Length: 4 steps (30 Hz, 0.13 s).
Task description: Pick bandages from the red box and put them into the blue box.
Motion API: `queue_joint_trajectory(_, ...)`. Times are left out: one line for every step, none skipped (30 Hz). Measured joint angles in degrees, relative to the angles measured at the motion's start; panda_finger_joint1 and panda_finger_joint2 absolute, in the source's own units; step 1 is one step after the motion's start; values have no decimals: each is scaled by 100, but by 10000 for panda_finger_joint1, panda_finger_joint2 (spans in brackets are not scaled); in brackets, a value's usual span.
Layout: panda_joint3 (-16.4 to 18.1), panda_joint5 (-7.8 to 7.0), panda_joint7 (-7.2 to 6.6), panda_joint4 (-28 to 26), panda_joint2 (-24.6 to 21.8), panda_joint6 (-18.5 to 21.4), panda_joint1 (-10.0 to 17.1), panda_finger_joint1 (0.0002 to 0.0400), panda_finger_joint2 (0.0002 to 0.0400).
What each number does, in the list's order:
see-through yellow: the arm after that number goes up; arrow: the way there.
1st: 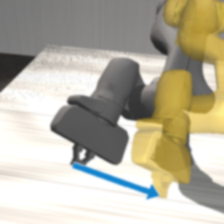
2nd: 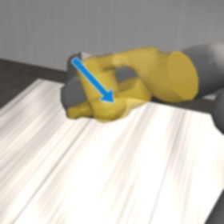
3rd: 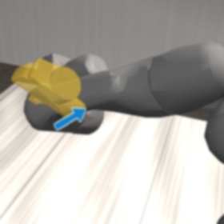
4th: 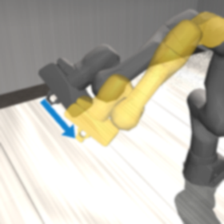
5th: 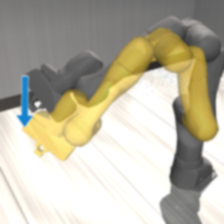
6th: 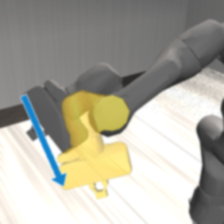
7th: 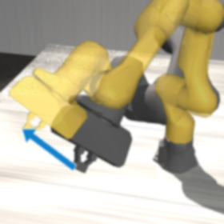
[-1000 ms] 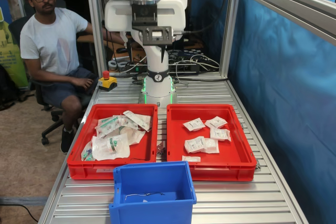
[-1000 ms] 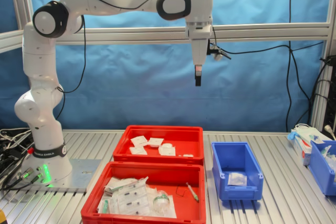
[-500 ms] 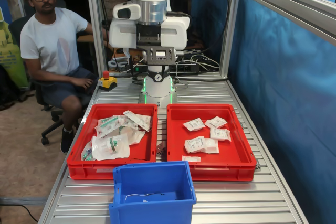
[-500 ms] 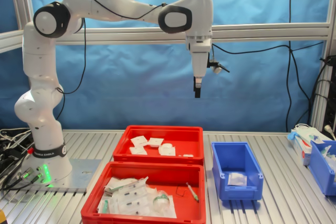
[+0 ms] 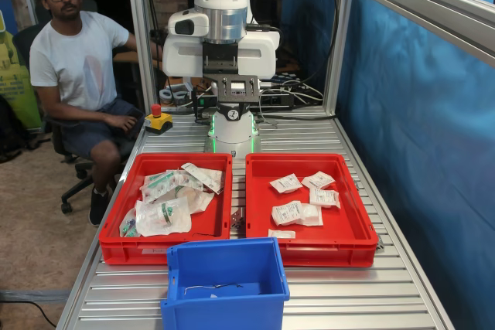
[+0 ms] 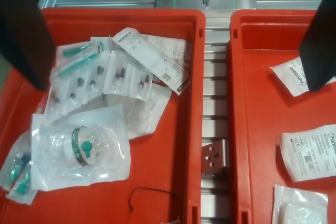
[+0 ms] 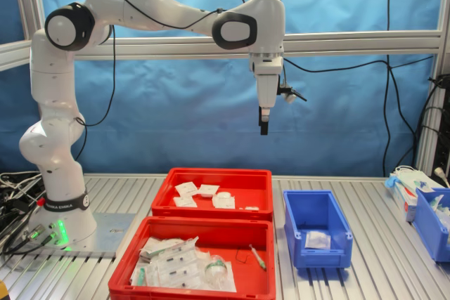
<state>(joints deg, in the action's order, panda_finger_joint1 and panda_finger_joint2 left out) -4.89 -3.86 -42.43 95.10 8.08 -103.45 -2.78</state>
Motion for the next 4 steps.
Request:
queue_joint_trajectory(0,-1,0,1,0,-1,0,400,400)
queue_joint_trajectory(0,-2,0,2,0,-3,0,400,400)
queue_joint_trajectory(0,-3,0,2,0,-4,0,400,400)
queue_joint_trajectory(0,-4,0,3,0,-5,0,400,400)
